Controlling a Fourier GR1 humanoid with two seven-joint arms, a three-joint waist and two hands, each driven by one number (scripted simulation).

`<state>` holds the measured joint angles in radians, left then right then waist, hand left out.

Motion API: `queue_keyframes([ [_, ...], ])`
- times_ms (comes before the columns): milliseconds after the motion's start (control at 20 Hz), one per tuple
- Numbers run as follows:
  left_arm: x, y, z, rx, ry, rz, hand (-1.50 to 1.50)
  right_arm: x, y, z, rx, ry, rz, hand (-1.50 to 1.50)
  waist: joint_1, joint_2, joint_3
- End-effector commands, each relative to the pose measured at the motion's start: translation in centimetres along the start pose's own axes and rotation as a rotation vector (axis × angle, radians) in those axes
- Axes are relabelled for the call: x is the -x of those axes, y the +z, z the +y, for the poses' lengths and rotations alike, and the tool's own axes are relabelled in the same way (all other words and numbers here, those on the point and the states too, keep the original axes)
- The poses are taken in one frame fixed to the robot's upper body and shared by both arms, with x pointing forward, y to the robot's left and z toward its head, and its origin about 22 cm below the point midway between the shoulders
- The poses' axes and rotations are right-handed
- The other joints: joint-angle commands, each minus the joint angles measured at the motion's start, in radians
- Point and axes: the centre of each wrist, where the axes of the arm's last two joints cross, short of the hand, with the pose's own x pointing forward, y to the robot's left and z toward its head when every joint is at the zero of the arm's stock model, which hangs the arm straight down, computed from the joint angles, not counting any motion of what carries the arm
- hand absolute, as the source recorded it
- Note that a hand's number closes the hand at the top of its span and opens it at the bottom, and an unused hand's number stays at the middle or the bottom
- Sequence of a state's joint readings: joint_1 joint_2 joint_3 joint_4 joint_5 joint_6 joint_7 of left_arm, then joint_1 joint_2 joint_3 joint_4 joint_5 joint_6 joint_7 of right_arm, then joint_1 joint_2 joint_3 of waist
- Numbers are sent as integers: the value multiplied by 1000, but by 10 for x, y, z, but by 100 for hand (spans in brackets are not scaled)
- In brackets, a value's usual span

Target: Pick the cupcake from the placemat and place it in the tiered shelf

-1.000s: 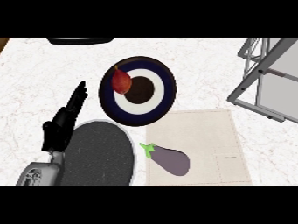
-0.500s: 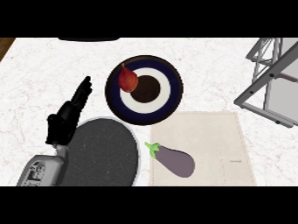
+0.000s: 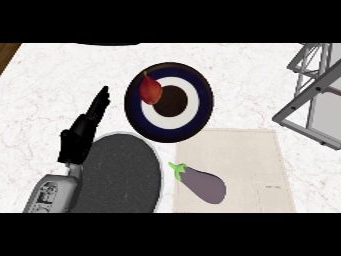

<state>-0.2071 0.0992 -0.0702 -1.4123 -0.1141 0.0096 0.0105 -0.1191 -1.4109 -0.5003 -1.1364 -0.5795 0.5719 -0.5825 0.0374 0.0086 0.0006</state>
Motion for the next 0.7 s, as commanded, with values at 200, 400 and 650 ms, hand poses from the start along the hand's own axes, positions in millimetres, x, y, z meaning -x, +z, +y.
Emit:
queue_keyframes([
  [200,-14,3,1,1,-11,-4,0,15,-24,22,-40,21,-119,150,-4,-3,0],
  [400,-6,0,7,-3,9,1,0,33,-35,42,15,101,-184,150,3,1,0],
  [650,-5,1,-9,2,-2,20,0,53,-64,84,0,35,-211,150,-3,-3,-1],
])
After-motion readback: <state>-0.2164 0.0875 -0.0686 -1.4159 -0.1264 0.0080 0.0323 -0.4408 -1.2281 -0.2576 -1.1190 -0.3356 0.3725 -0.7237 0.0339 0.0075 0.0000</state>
